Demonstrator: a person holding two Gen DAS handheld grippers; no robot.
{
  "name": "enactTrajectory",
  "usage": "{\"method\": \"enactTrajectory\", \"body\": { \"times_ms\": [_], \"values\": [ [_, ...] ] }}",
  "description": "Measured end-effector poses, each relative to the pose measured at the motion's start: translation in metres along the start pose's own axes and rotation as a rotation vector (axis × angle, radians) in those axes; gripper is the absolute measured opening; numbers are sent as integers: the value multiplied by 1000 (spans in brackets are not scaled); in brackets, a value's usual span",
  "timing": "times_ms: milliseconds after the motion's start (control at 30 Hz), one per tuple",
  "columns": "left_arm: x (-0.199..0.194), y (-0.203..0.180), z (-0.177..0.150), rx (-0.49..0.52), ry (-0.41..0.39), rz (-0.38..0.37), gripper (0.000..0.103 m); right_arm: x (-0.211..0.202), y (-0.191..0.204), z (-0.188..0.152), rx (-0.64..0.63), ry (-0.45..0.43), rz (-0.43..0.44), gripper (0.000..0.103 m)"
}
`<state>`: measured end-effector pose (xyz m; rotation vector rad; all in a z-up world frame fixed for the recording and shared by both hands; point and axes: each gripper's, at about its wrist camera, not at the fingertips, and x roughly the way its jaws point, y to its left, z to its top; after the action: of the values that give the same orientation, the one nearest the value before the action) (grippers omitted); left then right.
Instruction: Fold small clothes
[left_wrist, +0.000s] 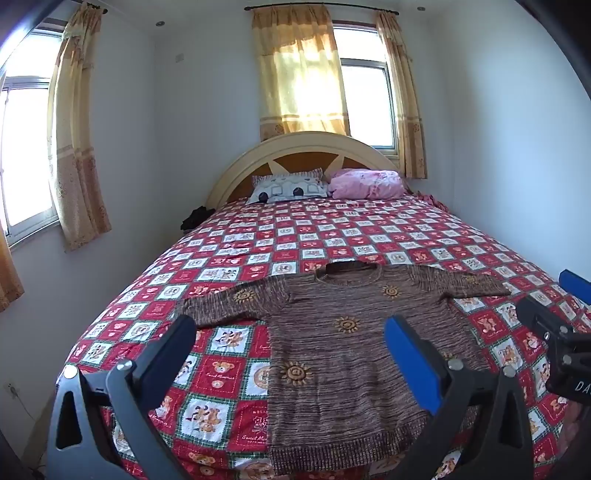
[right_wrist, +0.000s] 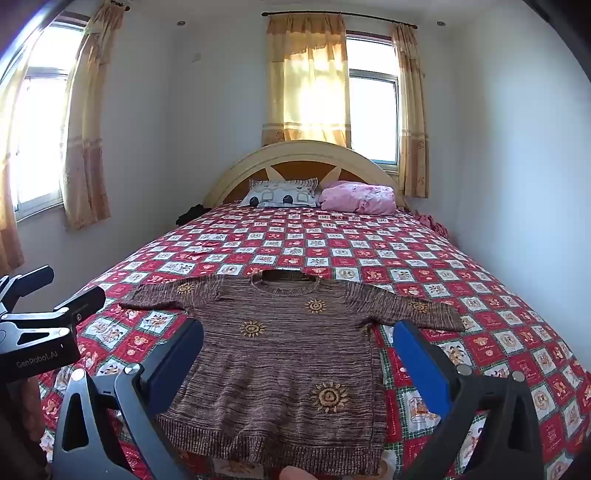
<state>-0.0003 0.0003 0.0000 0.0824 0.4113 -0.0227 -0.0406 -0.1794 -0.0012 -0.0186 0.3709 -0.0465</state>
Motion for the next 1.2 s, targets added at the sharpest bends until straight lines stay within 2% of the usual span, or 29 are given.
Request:
{"method": "enactTrajectory", "body": {
  "times_ms": [1200],
  "values": [
    [6,-3,-7,-2,10,5,103,19,2,-12,-7,60,-13,102]
  ]
}}
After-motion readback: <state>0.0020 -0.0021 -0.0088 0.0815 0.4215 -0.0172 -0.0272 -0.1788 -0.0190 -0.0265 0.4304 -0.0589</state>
